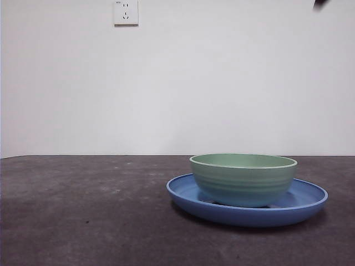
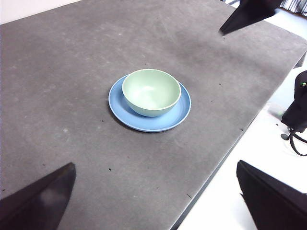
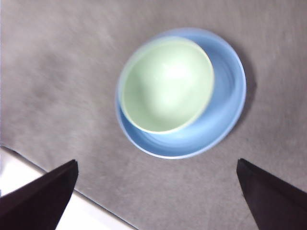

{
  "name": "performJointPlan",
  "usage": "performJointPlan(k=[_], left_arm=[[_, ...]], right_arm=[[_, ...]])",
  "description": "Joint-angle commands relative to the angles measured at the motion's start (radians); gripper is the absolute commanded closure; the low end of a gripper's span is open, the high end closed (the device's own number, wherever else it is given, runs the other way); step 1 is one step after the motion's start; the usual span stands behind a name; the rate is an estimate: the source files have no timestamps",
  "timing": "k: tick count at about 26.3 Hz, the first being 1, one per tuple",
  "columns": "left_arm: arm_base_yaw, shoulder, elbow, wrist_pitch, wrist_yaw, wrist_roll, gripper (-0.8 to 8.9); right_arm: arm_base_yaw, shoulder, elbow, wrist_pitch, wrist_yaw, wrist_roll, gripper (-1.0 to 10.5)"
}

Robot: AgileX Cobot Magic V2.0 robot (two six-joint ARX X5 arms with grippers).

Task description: Place the green bowl on the blue plate

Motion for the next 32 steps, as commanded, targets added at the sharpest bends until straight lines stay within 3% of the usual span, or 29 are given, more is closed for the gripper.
performJointPlan(k=[1, 13, 19, 22, 25, 28, 32], left_arm=[[-0.006, 0.002, 0.008, 0.014, -0.002, -0.002, 2.51], [-0.006, 0.002, 0.008, 0.014, -0.002, -0.002, 2.51], [-0.006, 0.002, 0.008, 0.014, -0.002, -0.002, 2.51], [-0.006, 0.002, 0.008, 0.014, -0.002, -0.002, 2.51], [-0.006, 0.002, 0.008, 0.014, -0.002, -0.002, 2.51], [-0.006, 0.002, 0.008, 0.014, -0.002, -0.002, 2.51], [-0.006, 0.002, 0.008, 0.014, -0.002, -0.002, 2.51]], right_arm=[[-0.026, 0.087, 0.014, 0.023, 0.008, -0.009, 3.2], [-0.151, 0.439, 0.014, 0.187, 0.002, -0.09, 3.8], [-0.192, 0.571, 0.014, 0.256, -0.094, -0.095, 4.6], [-0.196, 0.645, 0.014, 0.282, -0.099, -0.122, 4.7], [-0.196, 0.715, 0.014, 0.306, -0.116, -0.136, 5.9], [-0.193, 0.764, 0.014, 0.313, -0.205, -0.171, 6.7], [-0.193, 0.808, 0.014, 0.323, -0.203, -0.177, 6.9]])
